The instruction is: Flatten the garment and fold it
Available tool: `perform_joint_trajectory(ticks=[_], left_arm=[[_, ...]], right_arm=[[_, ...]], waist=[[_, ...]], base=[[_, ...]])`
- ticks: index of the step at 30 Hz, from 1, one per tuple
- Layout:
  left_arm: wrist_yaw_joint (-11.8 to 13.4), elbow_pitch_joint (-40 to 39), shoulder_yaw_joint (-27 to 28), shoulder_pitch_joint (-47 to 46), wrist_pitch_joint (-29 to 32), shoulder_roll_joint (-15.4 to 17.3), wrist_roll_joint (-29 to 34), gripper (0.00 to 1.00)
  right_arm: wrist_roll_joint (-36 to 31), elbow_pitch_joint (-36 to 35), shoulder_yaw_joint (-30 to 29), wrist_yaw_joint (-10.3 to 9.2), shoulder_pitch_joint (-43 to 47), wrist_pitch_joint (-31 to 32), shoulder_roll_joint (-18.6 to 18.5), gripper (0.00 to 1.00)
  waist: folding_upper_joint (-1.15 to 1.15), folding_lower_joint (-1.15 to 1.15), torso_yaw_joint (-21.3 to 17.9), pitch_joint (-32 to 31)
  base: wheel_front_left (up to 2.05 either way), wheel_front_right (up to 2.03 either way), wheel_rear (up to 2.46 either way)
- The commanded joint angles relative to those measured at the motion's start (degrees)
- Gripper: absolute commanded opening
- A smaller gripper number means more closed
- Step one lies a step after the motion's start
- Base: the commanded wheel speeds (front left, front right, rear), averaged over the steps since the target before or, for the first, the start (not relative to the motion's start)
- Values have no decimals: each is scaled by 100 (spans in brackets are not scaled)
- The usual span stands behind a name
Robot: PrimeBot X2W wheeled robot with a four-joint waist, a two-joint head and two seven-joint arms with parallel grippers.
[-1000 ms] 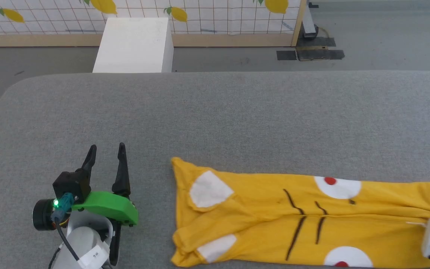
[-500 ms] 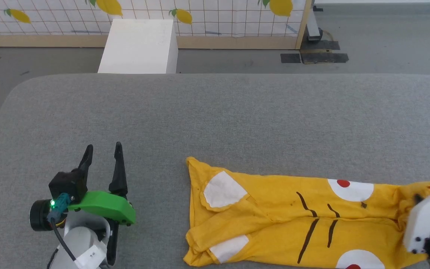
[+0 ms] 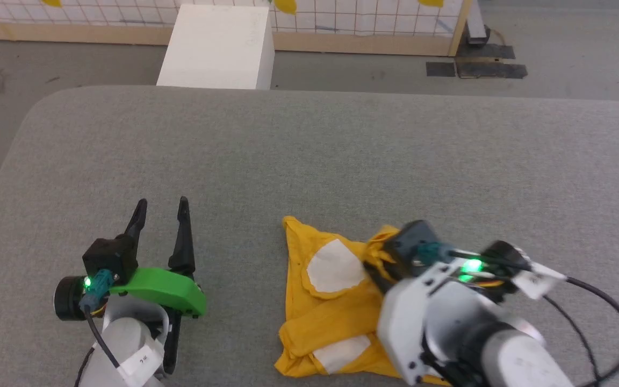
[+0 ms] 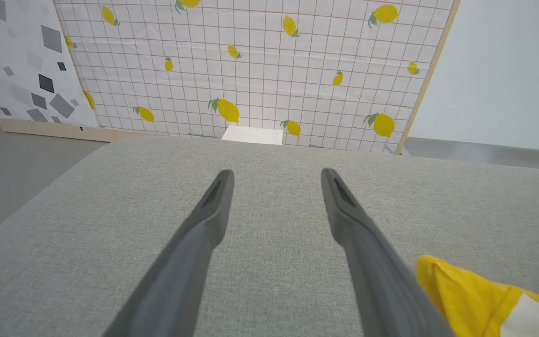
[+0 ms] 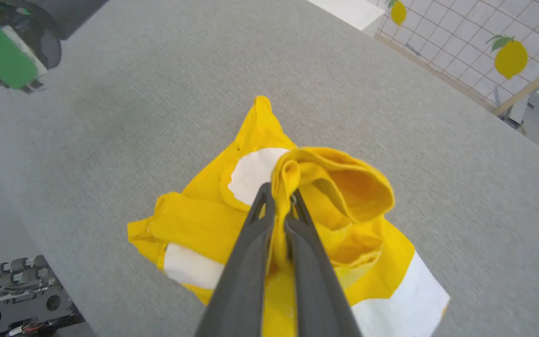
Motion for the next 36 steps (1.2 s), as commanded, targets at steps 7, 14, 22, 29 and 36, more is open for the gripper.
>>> perform_joint_trajectory(ticks=[7,14,22,29,36], left_arm=[[-107,61,-8,-259,-45,-128,53,100],[-150,106,46,-343,-45,-207,88,100],[-190,188,178,-279,-45,-250,143,100],[-199,127,293,-133,-45,-238,212,100],[-229,52,354,-12,-45,-235,264,100]], right_arm=[[291,1800,792,-9,-1013,-724,256,0],[820,3058,1242,-9,-1482,-1159,300,36],[1744,2836,1377,-9,-1632,-2006,303,100],[1523,1481,41,-9,-1104,-3817,303,100],[1048,1053,-1780,-9,378,-4552,303,100]], waist=[[0,0,344,326],[0,0,462,446],[0,0,332,300],[0,0,94,57],[0,0,-59,-135]], base=[[0,0,0],[0,0,0],[0,0,0],[0,0,0],[0,0,0]])
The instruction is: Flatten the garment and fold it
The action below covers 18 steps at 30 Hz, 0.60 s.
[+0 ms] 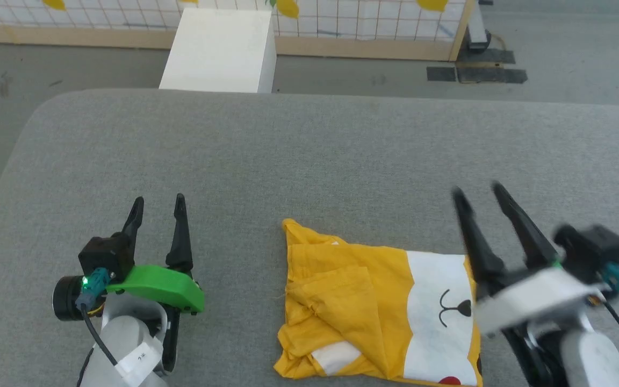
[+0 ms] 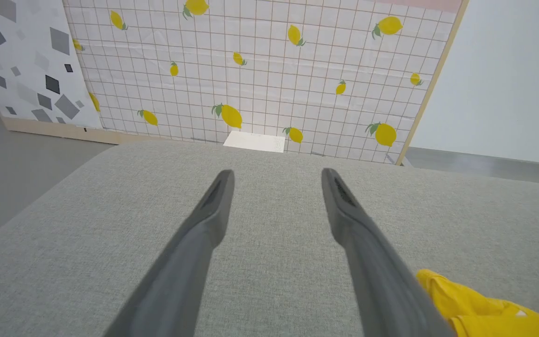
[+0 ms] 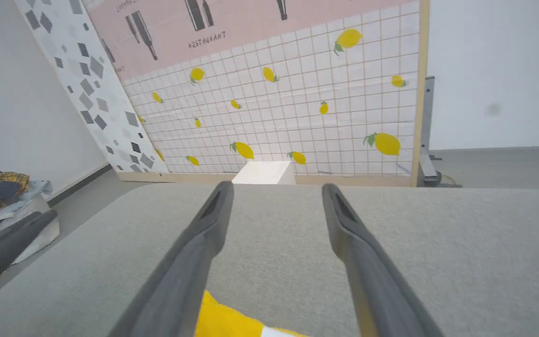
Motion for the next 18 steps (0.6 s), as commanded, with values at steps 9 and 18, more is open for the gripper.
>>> perform_joint_trajectory(ticks=[9,18], left_arm=[[-71,-102,32,147,-45,-25,132,100],[-111,-69,-2,171,-45,-78,148,100]], right_arm=[[552,729,-881,-9,1080,531,-1,100],[1755,1813,-753,-9,925,1510,-1,100]], waist=[[0,0,-185,-172],[0,0,-160,-192]], base=[[0,0,0],[0,0,0]])
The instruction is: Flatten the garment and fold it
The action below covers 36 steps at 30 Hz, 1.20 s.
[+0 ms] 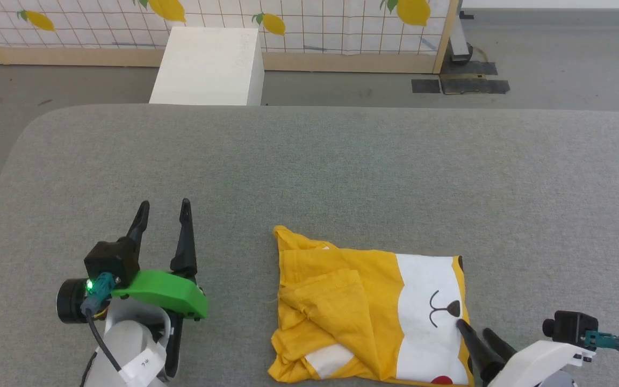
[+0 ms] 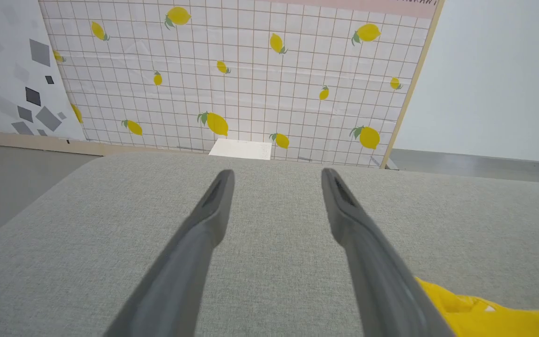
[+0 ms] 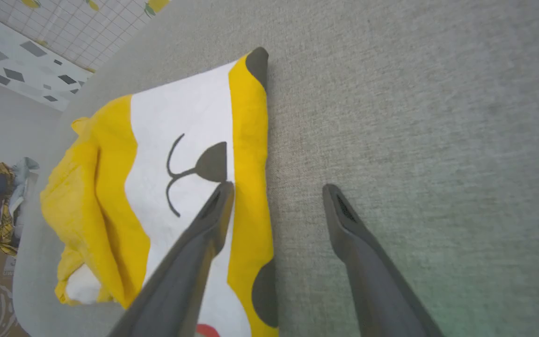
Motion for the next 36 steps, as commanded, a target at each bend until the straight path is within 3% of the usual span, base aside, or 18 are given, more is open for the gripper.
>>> perform_joint_trajectory(ticks=[1,8,9,10,11,12,13,18,22,24,29,36], left_arm=[[-25,14,-4,68,-45,-38,19,100],[-41,42,14,76,-45,-59,27,100],[-42,48,15,71,-45,-63,29,100],[-44,55,14,66,-45,-65,32,100],[-45,64,15,58,-45,-68,33,100],[-45,68,17,49,-45,-71,32,100],[-46,73,18,40,-45,-75,32,100],[-28,58,55,39,-45,-91,21,100],[8,-34,137,61,-45,-93,17,100],[16,-87,161,55,-45,-94,21,100],[38,-282,258,3,-45,-91,28,100],[34,-504,310,-181,-45,-36,112,100]], right_arm=[[172,158,49,-8,-161,57,-1,100],[624,929,341,-8,-599,297,-1,100],[578,1020,391,-8,-670,351,-1,84],[525,1085,426,-8,-722,409,-1,50],[457,1142,464,-8,-779,478,-1,43],[376,1167,470,-8,-818,508,-1,16],[252,1181,443,-8,-856,530,-1,0],[-518,814,407,-8,-997,688,-1,0],[-2166,-171,600,-8,-1317,1120,-26,0],[-2785,-589,838,-8,-1522,1351,-216,0],[-3676,-1319,1664,-8,-2292,1786,-1245,0],[-3854,-1229,1805,-8,-3161,1822,-2232,0]], waist=[[0,0,18,1],[0,0,63,37],[0,0,69,47],[0,0,75,55],[0,0,81,63],[0,0,86,69],[0,0,93,75],[0,0,46,113],[0,0,-135,202],[0,0,-230,254],[0,0,-650,494],[0,0,-1340,929]], base=[[0,0,0],[0,0,0],[0,0,0],[0,0,0],[0,0,0],[0,0,0],[0,0,0],[0,0,0],[0,0,0],[0,0,0],[0,0,0],[0,0,0]])
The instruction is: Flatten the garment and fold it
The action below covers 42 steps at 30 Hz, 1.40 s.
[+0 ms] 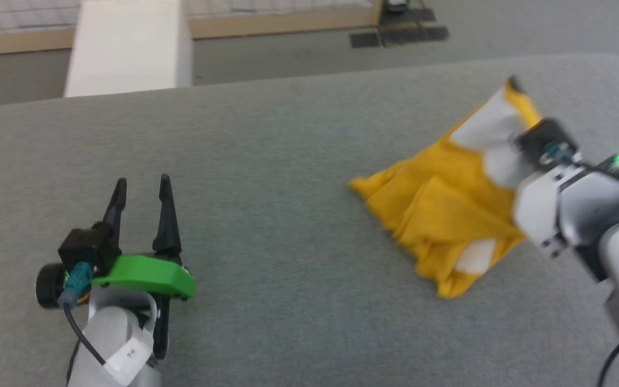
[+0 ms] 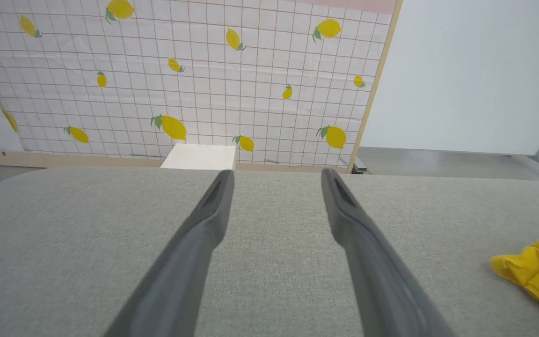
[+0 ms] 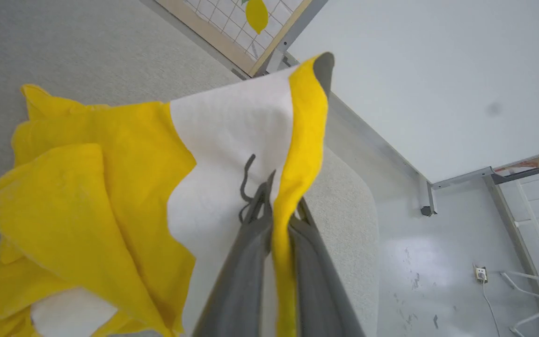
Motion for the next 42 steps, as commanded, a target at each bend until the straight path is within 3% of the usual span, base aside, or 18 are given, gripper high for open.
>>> perform_joint_trajectory(ticks=[1,7,13,20,29,30,31,32,42], left_arm=[[3,-57,10,-153,-44,50,56,100],[-25,-227,-120,-435,-44,109,197,100],[-62,-348,-255,-792,32,261,316,100],[-94,-618,-366,-1116,282,472,432,100],[-82,-812,-429,-1230,415,572,446,100],[-76,-791,-433,-1220,404,569,435,100],[-70,-764,-435,-1207,389,559,422,100],[-65,-721,-440,-1185,368,543,402,100],[-3,-15,-495,-695,46,232,127,100]], right_arm=[[-91,90,-48,-11,-180,-56,-158,0],[-238,722,-552,-11,-621,-309,-661,0],[-467,1559,-1289,-11,-1038,-887,-767,0],[-941,2383,-2226,-11,-1564,-1715,-535,0],[-1634,3066,-3460,-11,-1981,-2107,-45,0],[-1684,3135,-3556,-11,-1998,-2160,15,29],[-1725,3171,-3627,-11,-2005,-2233,56,43],[-1793,3200,-3680,-11,-2007,-2340,86,100],[-1409,3212,-3837,-11,-1542,-3295,282,100]], waist=[[0,0,-568,460],[0,0,-1078,925],[0,0,-1324,1492],[0,0,-1251,2112],[0,0,-985,2411],[0,0,-958,2379],[0,0,-937,2335],[0,0,-911,2264],[0,0,-499,798]], base=[[0,0,0],[0,0,0],[0,0,0],[0,0,0],[0,0,0],[0,0,0],[0,0,0],[0,0,0],[0,0,0]])
